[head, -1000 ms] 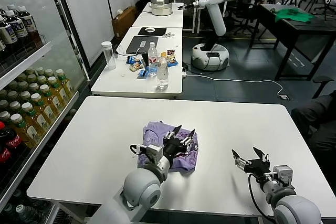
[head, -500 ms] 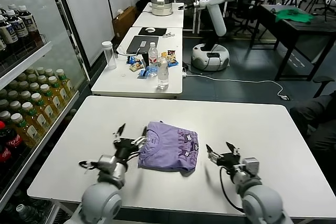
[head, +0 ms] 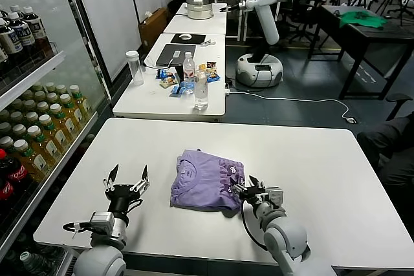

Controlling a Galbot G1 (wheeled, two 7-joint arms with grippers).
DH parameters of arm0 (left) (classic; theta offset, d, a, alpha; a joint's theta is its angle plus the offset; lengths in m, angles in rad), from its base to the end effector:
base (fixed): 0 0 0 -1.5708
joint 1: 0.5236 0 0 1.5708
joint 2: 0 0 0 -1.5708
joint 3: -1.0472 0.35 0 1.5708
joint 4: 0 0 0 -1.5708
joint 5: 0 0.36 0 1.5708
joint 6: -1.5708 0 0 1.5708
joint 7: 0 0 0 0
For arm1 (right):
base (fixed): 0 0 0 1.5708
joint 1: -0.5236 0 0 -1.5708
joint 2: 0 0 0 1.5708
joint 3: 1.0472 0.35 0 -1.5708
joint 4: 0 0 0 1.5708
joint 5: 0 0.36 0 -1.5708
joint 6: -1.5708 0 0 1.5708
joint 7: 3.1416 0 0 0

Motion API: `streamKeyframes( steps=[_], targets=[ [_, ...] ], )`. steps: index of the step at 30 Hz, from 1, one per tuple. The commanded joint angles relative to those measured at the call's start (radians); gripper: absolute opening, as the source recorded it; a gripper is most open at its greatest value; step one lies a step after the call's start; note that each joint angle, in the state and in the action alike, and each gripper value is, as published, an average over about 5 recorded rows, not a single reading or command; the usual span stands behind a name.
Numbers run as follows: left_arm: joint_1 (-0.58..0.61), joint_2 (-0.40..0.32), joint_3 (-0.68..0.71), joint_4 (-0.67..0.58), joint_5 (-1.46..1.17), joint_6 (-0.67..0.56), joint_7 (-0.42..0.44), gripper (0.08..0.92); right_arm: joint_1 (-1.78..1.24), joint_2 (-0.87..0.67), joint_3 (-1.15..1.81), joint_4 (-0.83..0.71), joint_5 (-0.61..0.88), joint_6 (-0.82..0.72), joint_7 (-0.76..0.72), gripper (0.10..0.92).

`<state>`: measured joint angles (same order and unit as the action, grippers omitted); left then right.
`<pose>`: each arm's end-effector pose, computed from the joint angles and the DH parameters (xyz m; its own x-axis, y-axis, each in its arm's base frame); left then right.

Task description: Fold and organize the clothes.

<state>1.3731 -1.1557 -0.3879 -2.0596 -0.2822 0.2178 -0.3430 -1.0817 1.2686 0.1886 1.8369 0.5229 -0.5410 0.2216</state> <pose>0.2398 0.0336 -0.2741 -0.9928 -0.0530 0.1073 -0.0420 0.9938 0.1026 0.3182 0.0330 -0.2889 -0.8630 -0.2617 0.4321 -0.2163 0.9644 0.1520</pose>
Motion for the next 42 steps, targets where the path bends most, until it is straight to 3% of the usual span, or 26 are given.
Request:
streamKeyframes(
  steps=[1, 16, 20, 29, 32, 42],
  targets=[
    [0.054, 0.003, -0.048, -0.001, 0.020, -0.029, -0.006, 0.823, 0.049, 0.022, -0.030, -0.066, 0.042, 0.002, 0.012, 0.631],
    [0.042, -0.003, -0.040, 0.012, 0.017, -0.028, -0.005, 0.823, 0.152, -0.097, 0.033, -0.157, -0.058, 0.041, -0.040, 0.199],
    [0.035, -0.003, -0.035, 0.016, 0.017, -0.028, -0.003, 0.823, 0.195, -0.149, 0.070, -0.198, -0.080, 0.054, -0.063, 0.121],
    [0.012, -0.006, -0.019, 0.030, 0.019, -0.028, 0.004, 0.823, 0.214, -0.220, 0.147, -0.307, -0.225, 0.148, -0.164, 0.112],
    [0.006, -0.006, -0.013, 0.032, 0.020, -0.028, 0.009, 0.823, 0.178, -0.233, 0.190, -0.298, -0.242, 0.196, -0.176, 0.143],
    [0.004, -0.019, 0.000, 0.023, 0.023, -0.035, 0.033, 0.823, -0.083, -0.240, 0.392, -0.034, -0.251, 0.330, -0.143, 0.419]
  ],
)
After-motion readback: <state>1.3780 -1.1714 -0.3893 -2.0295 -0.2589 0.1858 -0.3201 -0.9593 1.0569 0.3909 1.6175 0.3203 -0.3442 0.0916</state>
